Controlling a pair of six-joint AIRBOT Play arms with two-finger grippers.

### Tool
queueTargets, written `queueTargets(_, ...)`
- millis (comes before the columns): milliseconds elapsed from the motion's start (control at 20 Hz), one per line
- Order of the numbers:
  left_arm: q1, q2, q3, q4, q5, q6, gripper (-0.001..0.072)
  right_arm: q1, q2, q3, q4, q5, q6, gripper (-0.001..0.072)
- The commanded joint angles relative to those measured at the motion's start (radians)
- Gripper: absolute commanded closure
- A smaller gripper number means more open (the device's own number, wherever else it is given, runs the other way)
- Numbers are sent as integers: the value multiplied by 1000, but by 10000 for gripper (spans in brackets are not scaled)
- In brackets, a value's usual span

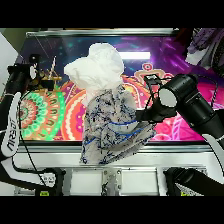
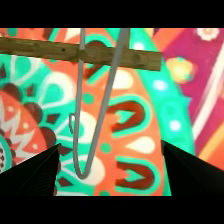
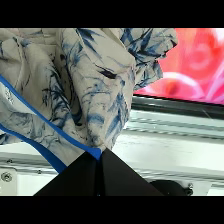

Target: Fold the clothes and pants, and hang the long-sleeved shirts on hangers.

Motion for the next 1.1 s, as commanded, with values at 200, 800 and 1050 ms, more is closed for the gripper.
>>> queueTargets(200, 64, -252, 130, 36, 47, -8, -3, 1, -1, 0, 0, 0, 0, 698)
queueTargets(800, 61, -306, 97, 86, 52, -55, 50, 1, -1, 0, 0, 0, 0, 698)
queueTargets(1050, 60, -304, 60, 85, 51, -61, 488, 1, -1, 0, 0, 0, 0, 698)
